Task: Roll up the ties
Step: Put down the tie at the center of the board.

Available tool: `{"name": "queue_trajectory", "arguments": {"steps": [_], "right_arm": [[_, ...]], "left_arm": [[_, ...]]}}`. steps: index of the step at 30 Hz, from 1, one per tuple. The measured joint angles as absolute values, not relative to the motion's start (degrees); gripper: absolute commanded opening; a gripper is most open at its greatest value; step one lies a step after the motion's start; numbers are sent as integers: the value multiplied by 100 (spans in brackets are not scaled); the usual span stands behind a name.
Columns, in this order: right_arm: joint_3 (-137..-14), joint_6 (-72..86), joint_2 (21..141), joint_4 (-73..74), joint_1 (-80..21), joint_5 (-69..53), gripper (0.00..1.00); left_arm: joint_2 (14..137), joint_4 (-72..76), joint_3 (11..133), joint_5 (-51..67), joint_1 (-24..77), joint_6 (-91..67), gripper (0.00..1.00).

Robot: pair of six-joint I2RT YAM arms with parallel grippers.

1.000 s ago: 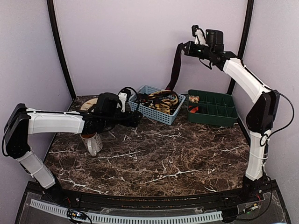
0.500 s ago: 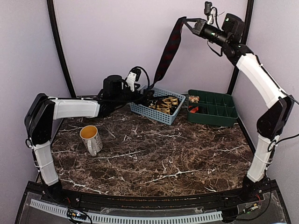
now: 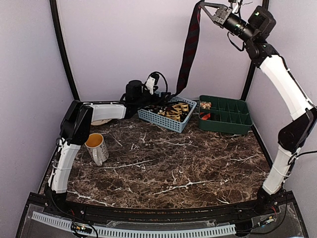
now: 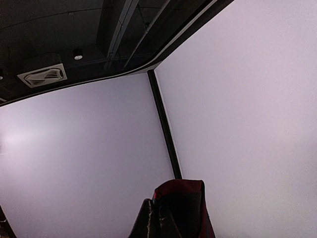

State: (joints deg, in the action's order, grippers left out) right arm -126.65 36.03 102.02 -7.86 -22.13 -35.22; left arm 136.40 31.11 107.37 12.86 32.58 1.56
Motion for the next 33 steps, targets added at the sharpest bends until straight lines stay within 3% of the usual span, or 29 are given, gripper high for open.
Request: {"name": "queue_trajectory", "arguments": {"steps": [10, 13, 18, 20, 22, 24, 27, 33], "right_arm": [[-12733, 3909, 10038, -1048, -2235, -3625, 0], [-12796, 4029, 10031, -1153, -2248, -3638, 0], [-12801, 4276, 9966, -1367, -2296, -3719, 0], [-12801, 4364, 9918, -1431, -2309, -3741, 0], [-12801, 4464, 9852, -1516, -2322, -3750, 0], [-12798, 4545, 9769, -1586, -2333, -3754, 0], [-12628, 4556, 9539, -1673, -2333, -3736, 0], [-11330, 4246, 8503, -1522, -2311, -3271, 0]], "left_arm": [[14184, 3518, 10954, 2018, 3269, 523, 93], [14278, 3658, 10978, 2108, 3280, 663, 88], [14921, 3599, 11996, 1946, 3293, 733, 71], [15189, 3514, 12449, 1855, 3295, 718, 60], [15382, 3503, 12728, 1704, 3295, 666, 31], [15515, 3498, 12908, 1527, 3295, 650, 9], [15546, 3461, 12947, 1240, 3295, 670, 0], [15255, 3155, 12967, 749, 3293, 939, 0]]}}
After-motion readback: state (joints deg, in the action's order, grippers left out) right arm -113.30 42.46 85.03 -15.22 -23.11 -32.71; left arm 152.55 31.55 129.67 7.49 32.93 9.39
